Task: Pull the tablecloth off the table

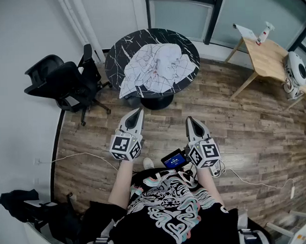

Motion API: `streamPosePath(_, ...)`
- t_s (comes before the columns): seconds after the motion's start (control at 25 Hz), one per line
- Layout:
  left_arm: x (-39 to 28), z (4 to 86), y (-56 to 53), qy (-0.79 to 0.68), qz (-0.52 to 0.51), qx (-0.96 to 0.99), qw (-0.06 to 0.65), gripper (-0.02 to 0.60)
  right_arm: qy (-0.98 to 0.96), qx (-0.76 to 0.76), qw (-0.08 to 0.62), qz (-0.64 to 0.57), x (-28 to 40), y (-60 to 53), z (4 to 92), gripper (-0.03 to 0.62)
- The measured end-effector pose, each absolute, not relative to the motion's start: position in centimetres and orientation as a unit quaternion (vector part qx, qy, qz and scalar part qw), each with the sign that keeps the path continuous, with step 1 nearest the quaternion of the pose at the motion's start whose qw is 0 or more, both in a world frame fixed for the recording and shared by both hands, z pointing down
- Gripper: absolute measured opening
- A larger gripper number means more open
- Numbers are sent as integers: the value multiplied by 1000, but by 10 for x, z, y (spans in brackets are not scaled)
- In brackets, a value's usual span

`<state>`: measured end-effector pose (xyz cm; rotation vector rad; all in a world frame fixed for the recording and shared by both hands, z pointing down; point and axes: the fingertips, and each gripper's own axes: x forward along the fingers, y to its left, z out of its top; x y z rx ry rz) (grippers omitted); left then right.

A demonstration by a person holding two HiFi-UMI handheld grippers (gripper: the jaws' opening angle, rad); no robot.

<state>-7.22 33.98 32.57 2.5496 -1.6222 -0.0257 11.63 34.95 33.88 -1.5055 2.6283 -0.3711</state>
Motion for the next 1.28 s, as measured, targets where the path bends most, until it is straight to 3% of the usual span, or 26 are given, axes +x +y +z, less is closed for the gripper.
streamPosePath(0.52,-54,317,356,-549,-21,834,46,21,860,-491,78,-116,149,361,332,11)
streamPosePath(1.28,-29,324,346,-554,19,832,27,21,859,-488,70,-135,167,353,346,12)
